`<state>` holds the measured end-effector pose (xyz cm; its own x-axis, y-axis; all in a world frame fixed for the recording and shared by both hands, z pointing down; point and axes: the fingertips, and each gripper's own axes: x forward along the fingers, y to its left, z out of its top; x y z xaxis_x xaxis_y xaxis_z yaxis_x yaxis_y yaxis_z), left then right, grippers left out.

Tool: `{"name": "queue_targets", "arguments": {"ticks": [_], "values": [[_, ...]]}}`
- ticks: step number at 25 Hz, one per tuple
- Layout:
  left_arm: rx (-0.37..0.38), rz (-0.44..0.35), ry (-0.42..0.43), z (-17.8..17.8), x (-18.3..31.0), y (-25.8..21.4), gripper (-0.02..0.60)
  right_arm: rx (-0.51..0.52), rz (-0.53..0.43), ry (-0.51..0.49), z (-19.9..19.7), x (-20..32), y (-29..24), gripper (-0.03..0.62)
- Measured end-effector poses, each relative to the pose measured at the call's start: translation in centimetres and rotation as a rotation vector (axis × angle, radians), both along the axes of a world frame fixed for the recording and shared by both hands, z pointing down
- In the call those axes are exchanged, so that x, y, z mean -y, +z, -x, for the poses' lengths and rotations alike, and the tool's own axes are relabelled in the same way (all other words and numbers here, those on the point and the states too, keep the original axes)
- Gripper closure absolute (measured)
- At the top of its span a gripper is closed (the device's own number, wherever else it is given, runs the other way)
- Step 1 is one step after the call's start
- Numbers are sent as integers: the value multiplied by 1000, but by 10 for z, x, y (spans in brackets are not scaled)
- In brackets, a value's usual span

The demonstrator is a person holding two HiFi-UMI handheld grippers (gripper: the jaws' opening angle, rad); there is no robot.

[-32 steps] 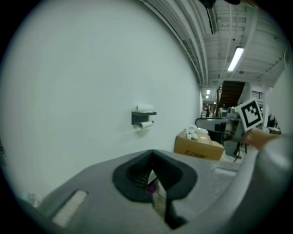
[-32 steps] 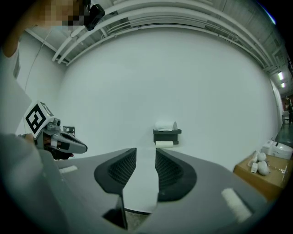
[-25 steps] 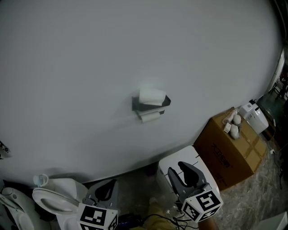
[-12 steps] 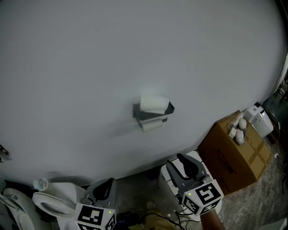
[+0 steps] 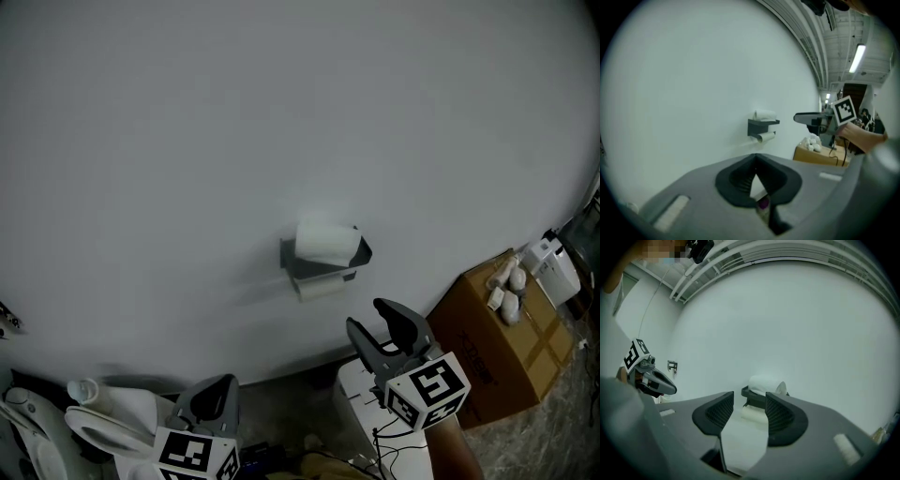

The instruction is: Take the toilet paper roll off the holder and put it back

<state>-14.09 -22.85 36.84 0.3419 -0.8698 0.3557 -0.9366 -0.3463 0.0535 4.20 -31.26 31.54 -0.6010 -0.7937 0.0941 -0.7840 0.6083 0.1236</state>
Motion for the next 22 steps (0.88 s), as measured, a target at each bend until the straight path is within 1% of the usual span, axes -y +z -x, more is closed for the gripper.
{"name": "queue_targets", "arguments": {"ticks": [5, 10, 15, 19, 22], "values": [[-1, -3, -43, 2, 20, -1, 586, -51, -33, -40, 3, 35, -8, 379], [2, -17, -79, 2, 37, -4, 586, -99, -41, -70, 7, 66, -12, 364], [2, -21, -115, 3, 51, -4, 586, -163, -84, -109, 13, 96, -16, 350], [0, -29, -141, 3, 61, -6, 586, -237, -80, -149, 16, 115, -13, 330], [-2, -34, -157, 3, 68, -6, 586, -265, -103, -184, 20, 129, -14, 318]]}}
